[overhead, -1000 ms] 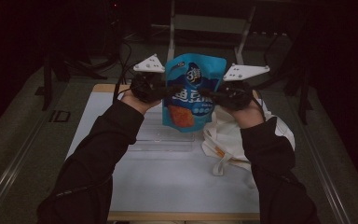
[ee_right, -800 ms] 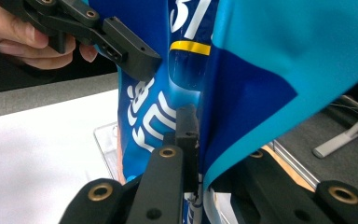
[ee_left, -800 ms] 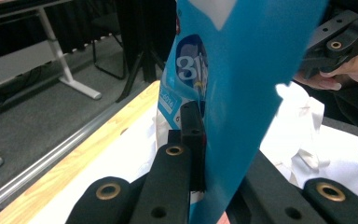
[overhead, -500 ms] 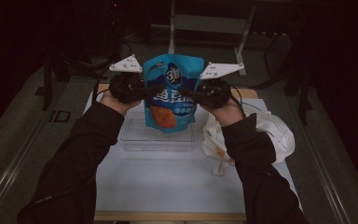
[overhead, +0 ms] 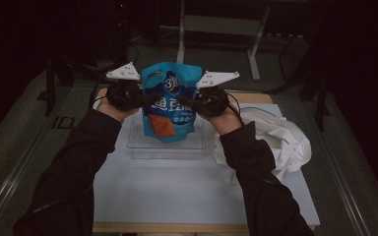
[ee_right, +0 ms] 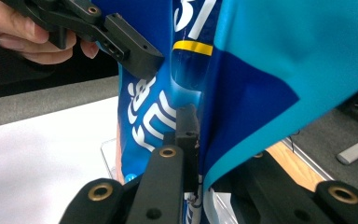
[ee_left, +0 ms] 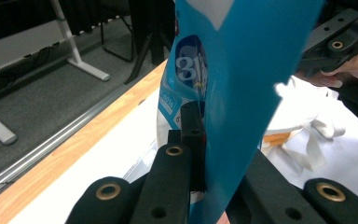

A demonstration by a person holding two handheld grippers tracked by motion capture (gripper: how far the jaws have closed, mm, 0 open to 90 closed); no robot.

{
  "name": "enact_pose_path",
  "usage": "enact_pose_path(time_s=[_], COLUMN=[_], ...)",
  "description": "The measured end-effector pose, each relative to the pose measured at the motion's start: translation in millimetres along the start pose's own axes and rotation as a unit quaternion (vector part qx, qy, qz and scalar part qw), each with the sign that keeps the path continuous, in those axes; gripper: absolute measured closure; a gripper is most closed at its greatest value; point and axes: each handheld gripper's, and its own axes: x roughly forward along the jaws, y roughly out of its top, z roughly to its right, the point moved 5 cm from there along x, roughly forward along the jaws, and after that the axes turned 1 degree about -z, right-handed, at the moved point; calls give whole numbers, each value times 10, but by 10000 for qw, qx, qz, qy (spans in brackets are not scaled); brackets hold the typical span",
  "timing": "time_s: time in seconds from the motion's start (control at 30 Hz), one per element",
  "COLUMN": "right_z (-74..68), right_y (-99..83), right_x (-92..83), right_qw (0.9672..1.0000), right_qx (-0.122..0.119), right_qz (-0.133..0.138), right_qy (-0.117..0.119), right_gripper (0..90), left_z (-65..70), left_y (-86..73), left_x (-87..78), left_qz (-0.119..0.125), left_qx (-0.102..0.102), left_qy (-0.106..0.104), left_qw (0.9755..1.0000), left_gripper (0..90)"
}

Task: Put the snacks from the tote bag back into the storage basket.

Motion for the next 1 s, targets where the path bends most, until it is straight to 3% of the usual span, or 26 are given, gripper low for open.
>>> enact_pose_path(time_s=[0.47, 1.0], right_z=[66, 95], right_y=[-319, -365], right_x=[207, 190], right_qw=[9997, 9996], right_qx=[185, 242], right_qz=[-153, -134], right_qy=[30, -25], right_gripper=[856, 858], left_z=[-78, -83], left_y=[-282, -259], left_x=[249, 311], left_qz=[-53, -5], left_qx=[-176, -203], left_qy=[-94, -121], left_qw=[9998, 9997], left_gripper=[900, 900])
